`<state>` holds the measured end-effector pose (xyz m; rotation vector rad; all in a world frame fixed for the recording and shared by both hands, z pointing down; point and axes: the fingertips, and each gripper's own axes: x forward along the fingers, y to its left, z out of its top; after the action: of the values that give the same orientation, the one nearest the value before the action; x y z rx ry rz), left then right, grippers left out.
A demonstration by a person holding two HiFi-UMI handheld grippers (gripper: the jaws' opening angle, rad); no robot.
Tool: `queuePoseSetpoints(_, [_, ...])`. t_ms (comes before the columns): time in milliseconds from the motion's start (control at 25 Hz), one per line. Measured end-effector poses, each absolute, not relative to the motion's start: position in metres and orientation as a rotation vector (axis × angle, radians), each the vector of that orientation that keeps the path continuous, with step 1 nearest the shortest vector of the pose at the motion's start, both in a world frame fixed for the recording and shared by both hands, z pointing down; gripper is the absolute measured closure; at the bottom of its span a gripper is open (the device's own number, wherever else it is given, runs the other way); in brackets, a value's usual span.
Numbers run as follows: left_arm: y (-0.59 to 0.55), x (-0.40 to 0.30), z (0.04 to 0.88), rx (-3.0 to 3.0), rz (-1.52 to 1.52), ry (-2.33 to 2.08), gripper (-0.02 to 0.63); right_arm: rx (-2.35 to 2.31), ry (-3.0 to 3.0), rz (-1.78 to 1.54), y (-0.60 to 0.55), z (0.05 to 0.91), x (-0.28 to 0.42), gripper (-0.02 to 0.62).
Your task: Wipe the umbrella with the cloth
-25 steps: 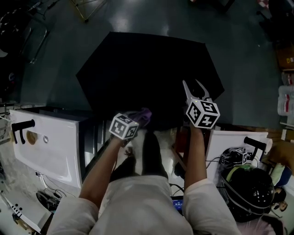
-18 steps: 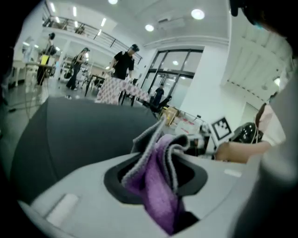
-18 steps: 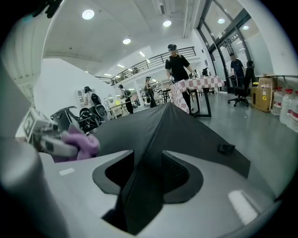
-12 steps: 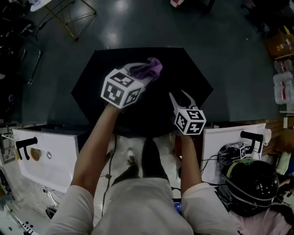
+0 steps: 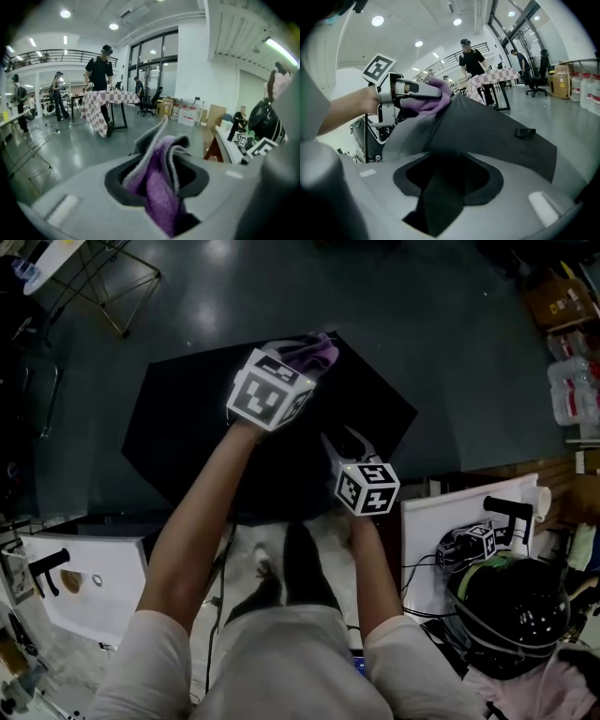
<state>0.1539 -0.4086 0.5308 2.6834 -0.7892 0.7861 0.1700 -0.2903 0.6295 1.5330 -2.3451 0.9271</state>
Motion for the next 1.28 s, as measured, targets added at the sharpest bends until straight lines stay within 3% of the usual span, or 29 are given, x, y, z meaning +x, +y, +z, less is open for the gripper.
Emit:
queuePoseSetpoints(520, [-0.322, 0.123, 0.588, 2.606, 0.83, -0.733, 0.471, 1.541, -2.341, 0.963, -0.302, 0.648, 0.177, 0.423])
queuePoseSetpoints(1280, [-0.122, 0.05, 0.762, 2.33, 1.164, -0.506, 0.479, 1.545, -2.358, 0.805, -0.25, 0.646, 0.172, 0.423])
